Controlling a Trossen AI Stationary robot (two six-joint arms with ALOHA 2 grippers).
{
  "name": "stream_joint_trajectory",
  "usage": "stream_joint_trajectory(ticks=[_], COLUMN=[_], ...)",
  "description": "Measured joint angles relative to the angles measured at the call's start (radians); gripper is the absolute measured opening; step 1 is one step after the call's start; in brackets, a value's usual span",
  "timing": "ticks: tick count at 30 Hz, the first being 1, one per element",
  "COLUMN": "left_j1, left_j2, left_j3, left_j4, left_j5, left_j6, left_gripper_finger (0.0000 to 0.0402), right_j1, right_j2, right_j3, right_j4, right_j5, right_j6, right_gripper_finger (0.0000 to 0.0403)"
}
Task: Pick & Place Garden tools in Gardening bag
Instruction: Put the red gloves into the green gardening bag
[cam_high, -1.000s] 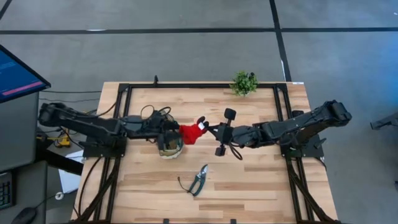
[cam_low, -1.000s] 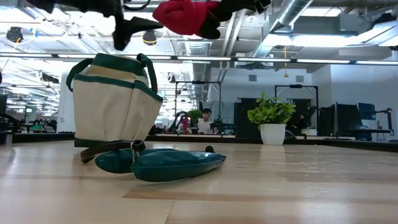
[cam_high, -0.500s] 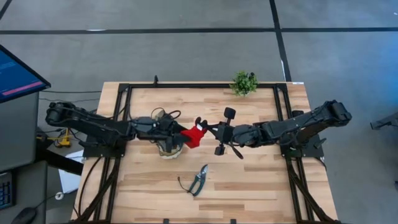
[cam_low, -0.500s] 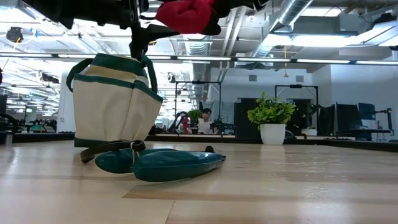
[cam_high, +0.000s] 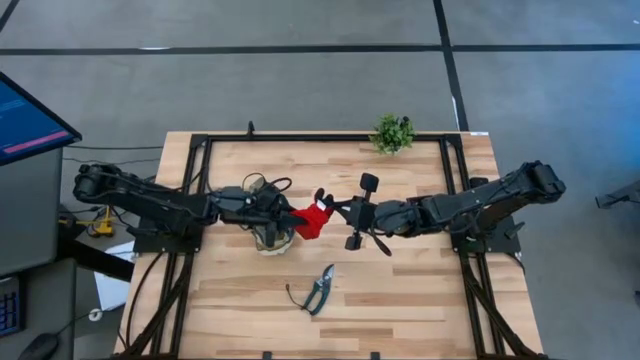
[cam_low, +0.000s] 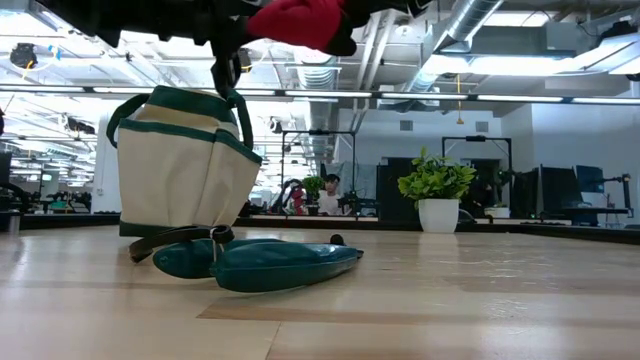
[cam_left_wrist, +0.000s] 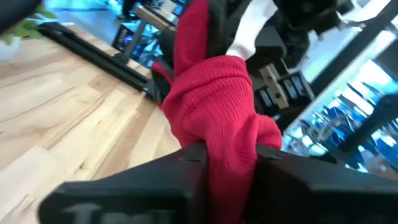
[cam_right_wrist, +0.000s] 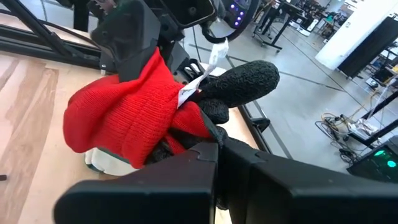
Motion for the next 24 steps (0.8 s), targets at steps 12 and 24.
stream_joint_trajectory(ticks=[12, 24], left_j1=[-0.001, -0.002], left_j2=[-0.166, -0.456], left_j3=[0.000, 0.001], left_j4=[-0.102, -0.637], left_j5=[0.094, -0.019], left_j6=[0.088, 0.104], left_gripper_finger=[0.0021, 0.0021], right_j1=[0.048, 0.080], right_j2=[-0.066, -0.133], right_j3=[0.001, 0.001], right_j4=[-0.014, -0.218], right_j5=[0.001, 0.006], right_j6=[0.011, 0.211], right_gripper_finger=[0.0119, 0.0185])
